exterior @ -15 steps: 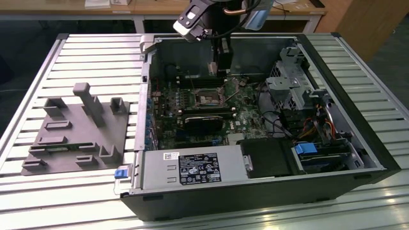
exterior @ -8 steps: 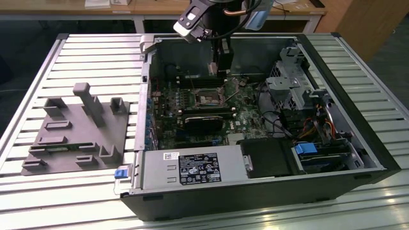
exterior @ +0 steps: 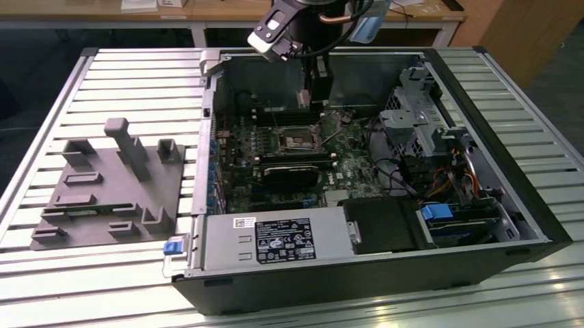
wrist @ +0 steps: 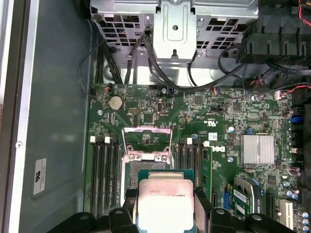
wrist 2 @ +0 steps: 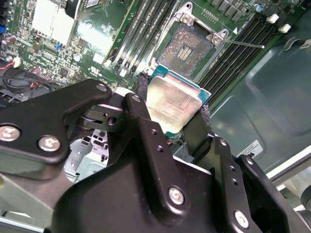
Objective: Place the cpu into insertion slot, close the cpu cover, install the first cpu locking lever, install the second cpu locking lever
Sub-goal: 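Place the cpu into insertion slot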
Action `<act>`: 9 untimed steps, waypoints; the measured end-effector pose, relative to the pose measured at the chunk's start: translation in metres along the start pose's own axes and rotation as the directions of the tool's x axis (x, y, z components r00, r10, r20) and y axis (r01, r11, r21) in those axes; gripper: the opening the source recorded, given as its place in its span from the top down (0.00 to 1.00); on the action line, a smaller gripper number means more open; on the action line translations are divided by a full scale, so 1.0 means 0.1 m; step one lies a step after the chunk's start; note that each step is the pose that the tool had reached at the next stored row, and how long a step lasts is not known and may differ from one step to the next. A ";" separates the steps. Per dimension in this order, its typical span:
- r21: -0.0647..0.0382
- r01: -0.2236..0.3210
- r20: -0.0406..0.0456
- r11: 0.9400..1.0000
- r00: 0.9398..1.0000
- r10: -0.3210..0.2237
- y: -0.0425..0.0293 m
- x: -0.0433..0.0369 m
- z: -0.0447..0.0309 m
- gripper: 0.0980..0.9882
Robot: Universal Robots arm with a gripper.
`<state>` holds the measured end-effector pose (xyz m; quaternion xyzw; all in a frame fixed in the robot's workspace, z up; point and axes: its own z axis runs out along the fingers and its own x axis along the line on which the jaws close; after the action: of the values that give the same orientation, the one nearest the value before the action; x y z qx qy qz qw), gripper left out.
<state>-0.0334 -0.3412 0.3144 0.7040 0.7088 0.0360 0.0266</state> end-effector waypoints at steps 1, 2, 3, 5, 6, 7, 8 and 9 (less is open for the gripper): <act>0.000 0.000 0.000 1.000 1.000 0.000 0.000 0.000 0.003 0.50; 0.000 0.000 0.000 1.000 1.000 0.000 0.000 0.000 0.005 0.50; 0.000 0.000 0.000 1.000 1.000 0.000 0.000 0.000 0.006 0.50; 0.000 0.000 0.000 1.000 1.000 0.000 -0.001 0.000 0.011 0.50; 0.000 0.000 0.000 1.000 1.000 0.000 -0.001 0.000 0.013 0.50; 0.000 0.000 0.000 1.000 1.000 0.000 -0.001 0.000 0.015 0.50; 0.000 0.000 0.000 1.000 1.000 0.000 -0.001 0.000 0.016 0.50; 0.000 0.000 0.000 1.000 1.000 0.000 -0.002 0.000 0.018 0.50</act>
<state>-0.0334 -0.3412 0.3126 0.7040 0.7088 0.0359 0.0266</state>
